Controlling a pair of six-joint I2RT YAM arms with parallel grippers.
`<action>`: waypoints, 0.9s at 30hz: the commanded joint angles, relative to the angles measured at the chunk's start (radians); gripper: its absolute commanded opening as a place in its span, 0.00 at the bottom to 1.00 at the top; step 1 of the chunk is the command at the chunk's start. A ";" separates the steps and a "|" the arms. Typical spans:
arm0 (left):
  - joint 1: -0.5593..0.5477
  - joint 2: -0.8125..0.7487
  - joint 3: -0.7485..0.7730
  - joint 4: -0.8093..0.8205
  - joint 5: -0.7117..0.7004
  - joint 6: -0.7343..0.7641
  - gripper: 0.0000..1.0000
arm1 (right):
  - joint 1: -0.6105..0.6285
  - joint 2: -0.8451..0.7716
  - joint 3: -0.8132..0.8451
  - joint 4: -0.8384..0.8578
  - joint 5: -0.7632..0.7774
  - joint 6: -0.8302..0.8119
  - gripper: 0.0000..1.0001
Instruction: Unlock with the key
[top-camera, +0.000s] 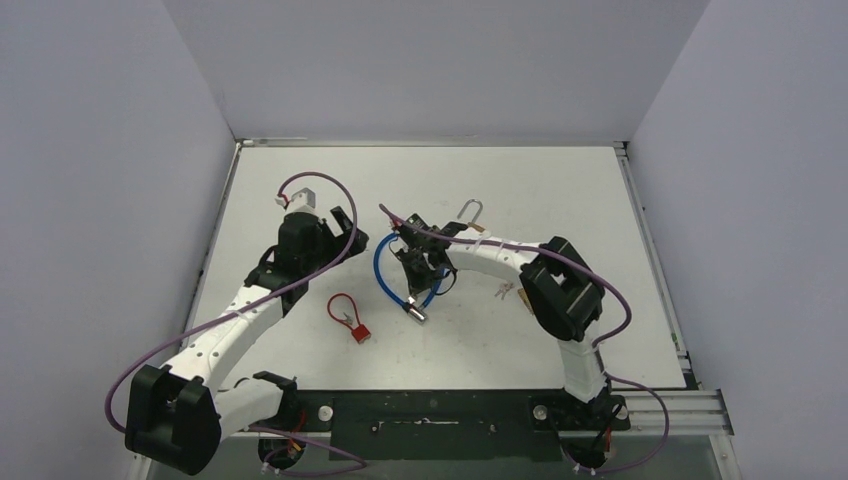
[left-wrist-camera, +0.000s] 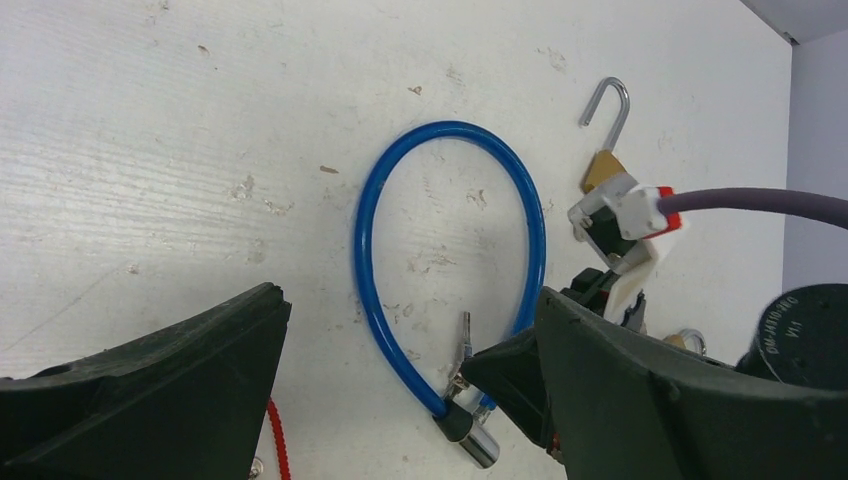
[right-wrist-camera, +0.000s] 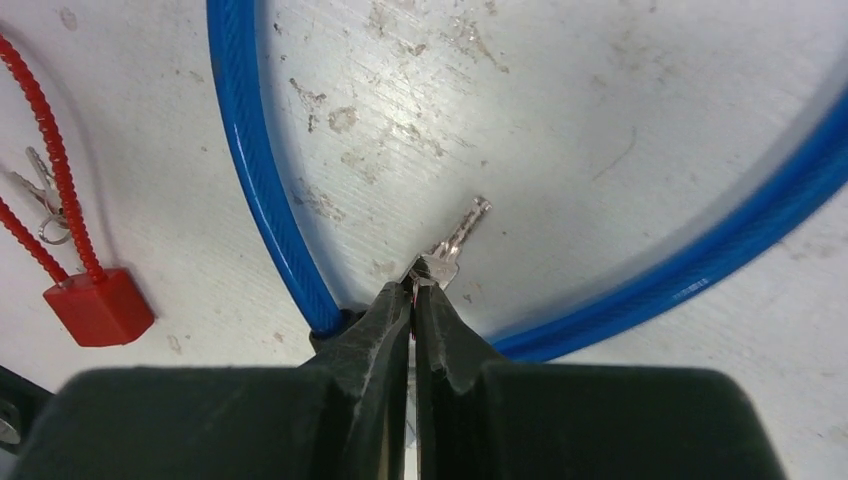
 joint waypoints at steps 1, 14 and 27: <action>0.005 -0.024 0.029 0.026 0.025 -0.015 0.91 | 0.001 -0.161 -0.058 0.163 0.091 -0.021 0.00; 0.019 -0.003 0.075 0.196 0.233 -0.086 0.93 | -0.105 -0.457 -0.272 0.538 -0.007 -0.023 0.00; 0.043 0.037 0.155 0.519 0.993 0.179 0.69 | -0.263 -0.563 -0.232 0.587 -0.537 -0.011 0.00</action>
